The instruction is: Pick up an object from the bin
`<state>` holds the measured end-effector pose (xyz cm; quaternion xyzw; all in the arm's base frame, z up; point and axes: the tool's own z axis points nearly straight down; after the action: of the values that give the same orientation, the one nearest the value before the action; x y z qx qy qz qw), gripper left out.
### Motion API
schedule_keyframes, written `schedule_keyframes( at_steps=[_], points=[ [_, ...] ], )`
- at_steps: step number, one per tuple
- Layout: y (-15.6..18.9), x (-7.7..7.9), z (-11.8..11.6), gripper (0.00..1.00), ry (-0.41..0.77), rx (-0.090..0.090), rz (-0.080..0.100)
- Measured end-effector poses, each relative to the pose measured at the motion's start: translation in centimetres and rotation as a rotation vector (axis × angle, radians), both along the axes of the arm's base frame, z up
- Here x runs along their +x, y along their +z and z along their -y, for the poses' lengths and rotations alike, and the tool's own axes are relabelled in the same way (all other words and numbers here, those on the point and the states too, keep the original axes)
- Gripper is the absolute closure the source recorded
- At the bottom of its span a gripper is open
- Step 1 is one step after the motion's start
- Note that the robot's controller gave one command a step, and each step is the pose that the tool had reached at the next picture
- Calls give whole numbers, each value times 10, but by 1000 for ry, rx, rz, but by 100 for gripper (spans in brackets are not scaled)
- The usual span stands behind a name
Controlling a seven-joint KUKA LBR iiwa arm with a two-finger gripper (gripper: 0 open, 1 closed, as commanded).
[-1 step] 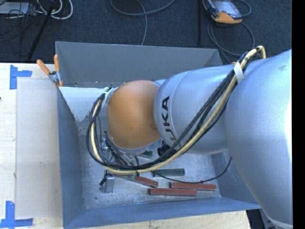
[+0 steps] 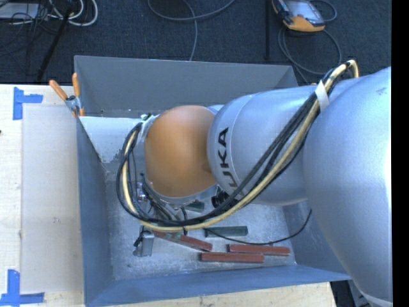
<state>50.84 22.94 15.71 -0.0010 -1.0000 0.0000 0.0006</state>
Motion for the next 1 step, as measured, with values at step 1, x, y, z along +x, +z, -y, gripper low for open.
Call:
schedule_keyframes(
  at_steps=[1],
  points=[
    [-71, 7, 68, 0, 41, 1, 3]
  ],
)
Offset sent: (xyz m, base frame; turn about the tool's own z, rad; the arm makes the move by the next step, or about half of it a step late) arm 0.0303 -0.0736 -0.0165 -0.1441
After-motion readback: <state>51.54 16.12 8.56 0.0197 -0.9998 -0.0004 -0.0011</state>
